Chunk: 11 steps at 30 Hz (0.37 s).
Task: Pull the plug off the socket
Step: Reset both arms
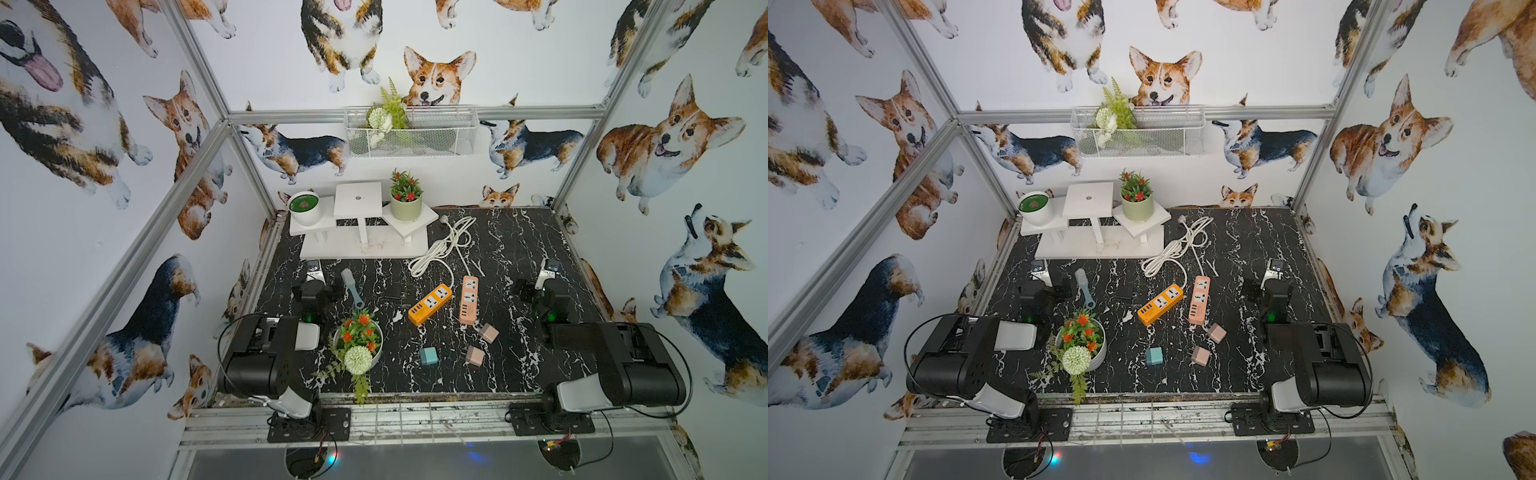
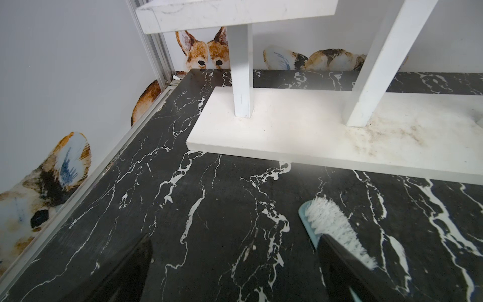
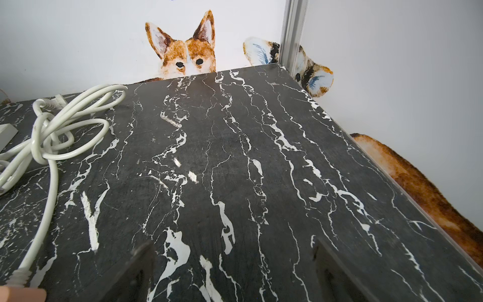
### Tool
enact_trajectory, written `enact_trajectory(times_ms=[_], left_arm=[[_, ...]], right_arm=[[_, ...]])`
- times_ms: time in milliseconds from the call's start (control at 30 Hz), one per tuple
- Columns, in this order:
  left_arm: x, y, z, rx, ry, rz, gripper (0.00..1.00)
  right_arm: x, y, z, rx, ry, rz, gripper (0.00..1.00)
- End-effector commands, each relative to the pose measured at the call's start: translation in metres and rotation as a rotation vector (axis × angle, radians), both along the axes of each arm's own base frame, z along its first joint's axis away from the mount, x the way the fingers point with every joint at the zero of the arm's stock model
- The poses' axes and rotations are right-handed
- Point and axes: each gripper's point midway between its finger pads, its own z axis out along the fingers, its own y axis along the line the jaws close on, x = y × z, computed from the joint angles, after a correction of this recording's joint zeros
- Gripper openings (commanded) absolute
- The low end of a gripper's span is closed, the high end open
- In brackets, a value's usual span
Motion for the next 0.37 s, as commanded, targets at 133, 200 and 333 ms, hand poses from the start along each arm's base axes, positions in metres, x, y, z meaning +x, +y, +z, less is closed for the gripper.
enact_trajectory(times_ms=[133,200,333], left_arm=[[0.006,-0.0014,0.0009,0.012,0.011,-0.009,1.0],[0.0059,-0.0015,0.0015,0.014,0.008,-0.008,1.0],[0.0036,-0.003,0.0036,0.014,-0.007,-0.014,1.0]], right_arm=[[0.0006,-0.0008,0.0025,0.004,-0.014,-0.008,1.0],[0.0008,-0.0004,0.0028,0.005,-0.015,-0.007,1.0],[0.0008,-0.0006,0.0028,0.006,-0.015,-0.008,1.0]])
